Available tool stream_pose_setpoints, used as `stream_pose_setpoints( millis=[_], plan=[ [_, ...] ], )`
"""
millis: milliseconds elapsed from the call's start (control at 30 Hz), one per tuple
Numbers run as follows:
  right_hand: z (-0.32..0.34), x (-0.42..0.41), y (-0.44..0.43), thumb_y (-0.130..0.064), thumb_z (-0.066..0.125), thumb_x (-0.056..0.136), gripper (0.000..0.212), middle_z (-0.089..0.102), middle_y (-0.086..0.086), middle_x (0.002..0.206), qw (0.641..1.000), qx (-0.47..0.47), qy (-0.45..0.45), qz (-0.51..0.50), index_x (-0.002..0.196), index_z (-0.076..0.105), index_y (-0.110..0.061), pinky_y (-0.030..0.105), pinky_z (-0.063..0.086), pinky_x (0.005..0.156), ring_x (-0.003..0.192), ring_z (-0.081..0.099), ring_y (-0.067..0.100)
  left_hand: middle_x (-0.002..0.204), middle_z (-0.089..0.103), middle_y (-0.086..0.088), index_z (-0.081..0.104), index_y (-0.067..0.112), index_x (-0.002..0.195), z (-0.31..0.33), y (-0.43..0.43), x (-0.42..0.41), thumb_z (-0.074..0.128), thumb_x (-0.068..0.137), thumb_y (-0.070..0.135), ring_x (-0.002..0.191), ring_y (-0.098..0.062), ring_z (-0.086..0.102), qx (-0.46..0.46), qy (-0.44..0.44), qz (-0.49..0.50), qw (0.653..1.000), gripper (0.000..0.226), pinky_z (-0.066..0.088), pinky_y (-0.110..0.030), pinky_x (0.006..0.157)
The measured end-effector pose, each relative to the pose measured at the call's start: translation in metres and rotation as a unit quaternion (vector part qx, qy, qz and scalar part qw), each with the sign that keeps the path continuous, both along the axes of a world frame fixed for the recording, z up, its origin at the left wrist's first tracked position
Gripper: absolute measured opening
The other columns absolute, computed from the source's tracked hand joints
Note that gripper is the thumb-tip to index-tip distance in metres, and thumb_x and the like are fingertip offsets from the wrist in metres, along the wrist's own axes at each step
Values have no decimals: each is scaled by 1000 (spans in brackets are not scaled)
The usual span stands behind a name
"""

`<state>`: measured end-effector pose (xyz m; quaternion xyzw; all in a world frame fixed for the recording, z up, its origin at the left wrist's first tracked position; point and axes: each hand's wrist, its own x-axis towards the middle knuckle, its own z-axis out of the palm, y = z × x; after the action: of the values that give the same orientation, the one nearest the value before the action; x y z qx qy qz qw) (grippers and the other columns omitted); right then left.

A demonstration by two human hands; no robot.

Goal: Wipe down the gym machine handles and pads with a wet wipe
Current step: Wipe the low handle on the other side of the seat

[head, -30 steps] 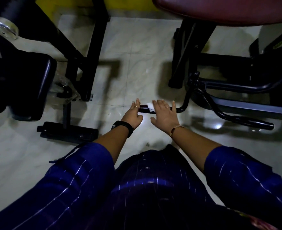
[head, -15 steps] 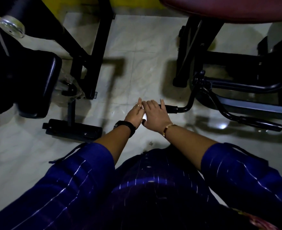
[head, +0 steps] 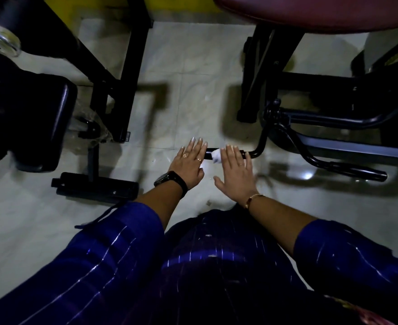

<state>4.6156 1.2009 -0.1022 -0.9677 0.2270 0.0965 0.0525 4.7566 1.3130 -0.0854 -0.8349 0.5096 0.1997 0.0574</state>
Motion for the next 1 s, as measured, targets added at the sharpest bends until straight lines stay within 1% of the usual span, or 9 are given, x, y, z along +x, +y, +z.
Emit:
stream_pose_setpoints(
  millis=[67, 167, 333, 400, 467, 600, 767, 867, 1000],
  plan=[
    [3, 11, 8, -48, 63, 77, 89, 33, 13, 153, 1000, 2, 4, 12, 148, 31, -7, 52, 20, 113, 143, 28, 30, 164, -8, -6, -6, 12, 155, 0, 1, 0, 38, 97, 31, 151, -23, -9, 15, -21, -12, 1000, 76, 5, -39, 120],
    [11, 38, 8, -45, 56, 87, 84, 23, 10, 156, 998, 40, 27, 34, 152, 15, -11, 51, 4, 117, 147, 14, 27, 163, -11, -7, -9, 11, 155, 0, 2, 2, 38, 97, 34, 150, -23, -10, 41, -38, -16, 998, 78, 3, -39, 120],
    [20, 56, -24, -45, 57, 86, 62, 54, 5, 130, 995, 80, 51, 6, 137, 39, -14, 53, -3, 115, 125, 47, 24, 163, -11, -9, -11, 10, 154, 2, 1, 3, 40, 96, 31, 150, -23, -10, 56, -37, -17, 998, 80, 3, -40, 120],
    [15, 42, -35, -43, 56, 87, 54, 57, 4, 123, 996, 78, 34, -10, 132, 43, -17, 53, 0, 115, 119, 51, 25, 163, -12, -9, -12, 9, 154, 2, 1, 3, 41, 96, 29, 150, -23, -10, 57, -44, -23, 997, 81, 3, -40, 120],
    [7, 20, -41, -36, 57, 85, 54, 55, 4, 125, 997, 73, 1, -19, 133, 43, -17, 52, 6, 115, 122, 48, 25, 163, -11, -9, -11, 9, 154, 2, 1, 3, 41, 96, 28, 151, -23, -10, 54, -46, -26, 997, 80, 3, -40, 121],
    [-10, -19, -30, -30, 68, 76, 79, 41, 14, 146, 999, 1, -41, -17, 144, 36, -7, 53, 21, 113, 138, 36, 29, 164, -8, -9, -8, 9, 155, 1, 0, 3, 38, 97, 30, 151, -23, -8, 40, -38, -18, 998, 77, 4, -39, 120],
    [-15, -20, -2, -26, 63, 75, 90, 24, 17, 156, 998, -46, -48, 15, 150, 18, -5, 50, 14, 115, 145, 23, 29, 164, -9, -8, -8, 9, 155, 1, 0, 3, 37, 98, 31, 151, -22, -8, 37, -42, -20, 998, 76, 4, -39, 120],
    [-13, 0, -1, -22, 64, 74, 84, 35, 15, 152, 996, -60, -43, 51, 148, 29, -6, 51, 19, 114, 142, 31, 28, 164, -9, -8, -9, 10, 155, 1, 0, 3, 37, 98, 30, 151, -22, -8, 41, -39, -21, 998, 75, 3, -39, 121],
    [-8, 28, -14, -24, 67, 74, 67, 58, 10, 128, 996, -60, -40, 51, 137, 49, -8, 50, 25, 113, 122, 54, 25, 163, -9, -9, -9, 9, 154, 1, 0, 2, 38, 97, 28, 151, -22, -8, 45, -33, -16, 998, 76, 3, -39, 121]
  ],
)
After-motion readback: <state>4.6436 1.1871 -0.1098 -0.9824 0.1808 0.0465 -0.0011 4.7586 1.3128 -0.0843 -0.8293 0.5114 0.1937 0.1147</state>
